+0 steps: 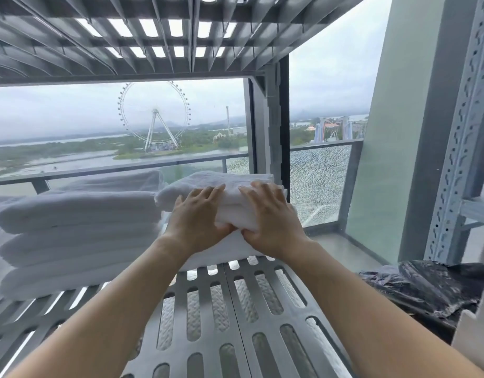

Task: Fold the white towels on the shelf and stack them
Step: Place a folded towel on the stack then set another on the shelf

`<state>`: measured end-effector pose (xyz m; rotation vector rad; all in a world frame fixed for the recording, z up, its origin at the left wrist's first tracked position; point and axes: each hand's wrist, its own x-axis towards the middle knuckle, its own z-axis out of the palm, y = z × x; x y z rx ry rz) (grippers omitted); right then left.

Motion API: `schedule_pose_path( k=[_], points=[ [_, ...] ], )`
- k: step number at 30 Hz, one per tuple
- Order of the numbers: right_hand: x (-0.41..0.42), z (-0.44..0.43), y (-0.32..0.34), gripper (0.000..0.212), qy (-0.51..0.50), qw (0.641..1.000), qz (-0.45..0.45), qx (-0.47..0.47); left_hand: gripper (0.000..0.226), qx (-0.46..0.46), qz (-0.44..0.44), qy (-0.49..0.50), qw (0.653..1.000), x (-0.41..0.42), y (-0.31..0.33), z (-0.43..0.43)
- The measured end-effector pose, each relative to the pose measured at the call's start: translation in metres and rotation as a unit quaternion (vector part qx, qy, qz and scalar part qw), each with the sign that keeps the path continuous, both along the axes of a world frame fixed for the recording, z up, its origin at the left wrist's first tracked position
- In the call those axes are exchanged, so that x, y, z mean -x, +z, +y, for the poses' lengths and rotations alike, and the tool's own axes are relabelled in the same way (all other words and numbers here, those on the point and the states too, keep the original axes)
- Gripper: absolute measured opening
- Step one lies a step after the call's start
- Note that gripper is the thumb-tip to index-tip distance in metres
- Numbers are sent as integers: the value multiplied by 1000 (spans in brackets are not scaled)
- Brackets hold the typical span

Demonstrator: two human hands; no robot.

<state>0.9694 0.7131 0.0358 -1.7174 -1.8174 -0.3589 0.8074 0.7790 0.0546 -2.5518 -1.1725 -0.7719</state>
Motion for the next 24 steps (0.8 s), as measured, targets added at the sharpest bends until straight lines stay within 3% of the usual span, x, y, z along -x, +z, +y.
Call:
schedule_pose_path(
  k=[7,13,21,24],
  points=[
    [3,0,-2,70,-20,1000,-12,8,61,-38,19,2,999,-3,0,0],
    [6,-1,-5,64,-27,1000,-3,-8,60,-40,80,6,996,-20,12,3],
    [7,-13,12,60,-57,992,61,-97,36,-226,-13,-53,973,-21,23,-27],
    [8,-18,18,57,-93,988,84,-92,35,-240,3,-60,969,-21,26,-36]
  ],
)
